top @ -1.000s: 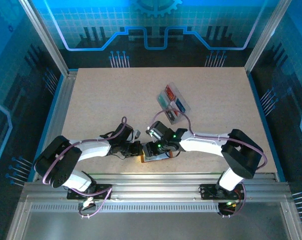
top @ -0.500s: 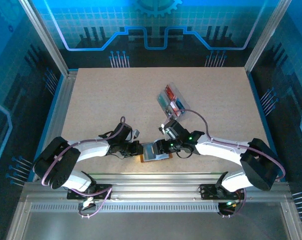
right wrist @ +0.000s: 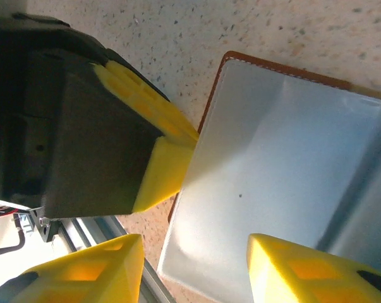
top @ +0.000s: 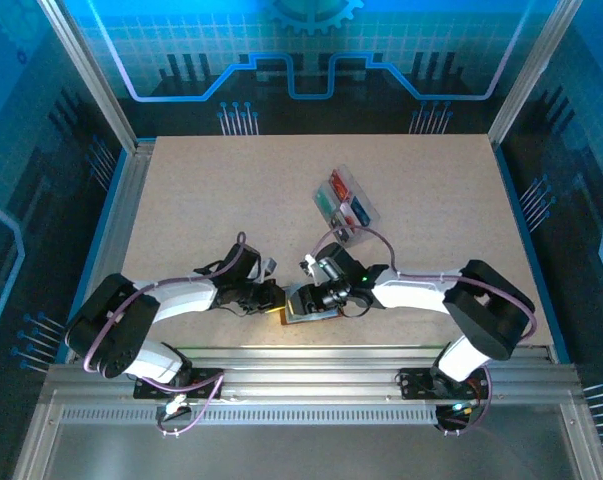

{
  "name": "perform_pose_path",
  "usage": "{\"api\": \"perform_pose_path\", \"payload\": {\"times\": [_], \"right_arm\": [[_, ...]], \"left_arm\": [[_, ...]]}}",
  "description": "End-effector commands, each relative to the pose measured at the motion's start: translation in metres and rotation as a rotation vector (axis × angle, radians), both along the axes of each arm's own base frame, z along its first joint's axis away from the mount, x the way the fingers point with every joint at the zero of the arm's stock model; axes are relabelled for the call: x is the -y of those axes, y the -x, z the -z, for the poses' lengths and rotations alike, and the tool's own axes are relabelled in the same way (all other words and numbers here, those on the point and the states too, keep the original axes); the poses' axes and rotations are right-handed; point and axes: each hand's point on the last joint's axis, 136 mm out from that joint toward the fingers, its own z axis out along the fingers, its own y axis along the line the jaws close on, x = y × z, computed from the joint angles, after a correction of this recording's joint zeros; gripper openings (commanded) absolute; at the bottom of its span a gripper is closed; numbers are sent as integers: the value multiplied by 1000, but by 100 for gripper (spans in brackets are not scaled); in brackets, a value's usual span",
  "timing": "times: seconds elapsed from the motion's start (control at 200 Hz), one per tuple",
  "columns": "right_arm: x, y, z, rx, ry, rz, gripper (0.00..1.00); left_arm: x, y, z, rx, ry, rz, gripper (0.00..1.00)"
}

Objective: Put the credit cards into the card holder

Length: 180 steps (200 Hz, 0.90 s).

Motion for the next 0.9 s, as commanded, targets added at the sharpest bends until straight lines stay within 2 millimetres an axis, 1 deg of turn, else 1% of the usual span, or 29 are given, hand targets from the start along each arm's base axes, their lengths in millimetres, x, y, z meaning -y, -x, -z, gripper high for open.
{"api": "perform_pose_path", "payload": {"times": [0.0, 0.075, 0.16, 0.295, 0.43, 0.63, 0.895], "right_arm": [[-14, -1, 4, -18, -40, -21, 51], [-15, -1, 9, -37, -53, -20, 54], [-18, 1, 10, -47, -73, -29, 57], [-23, 2, 3, -40, -116, -57, 62], [-25, 3, -3, -31, -136, -73, 66], [-22, 4, -6, -17, -127, -80, 71], [-23, 5, -8, -20, -122, -93, 75]], "left_arm": [[2, 2, -18, -6, 80, -4, 15], [-1, 0, -26, 7, 94, -15, 17], [-7, 0, -30, 17, 84, -29, 17], [-9, 0, -32, 24, 78, -36, 18], [-5, -2, -31, 21, 96, -31, 18], [3, -5, -28, 16, 102, -12, 18], [10, -8, -9, -18, 81, 5, 16]]}}
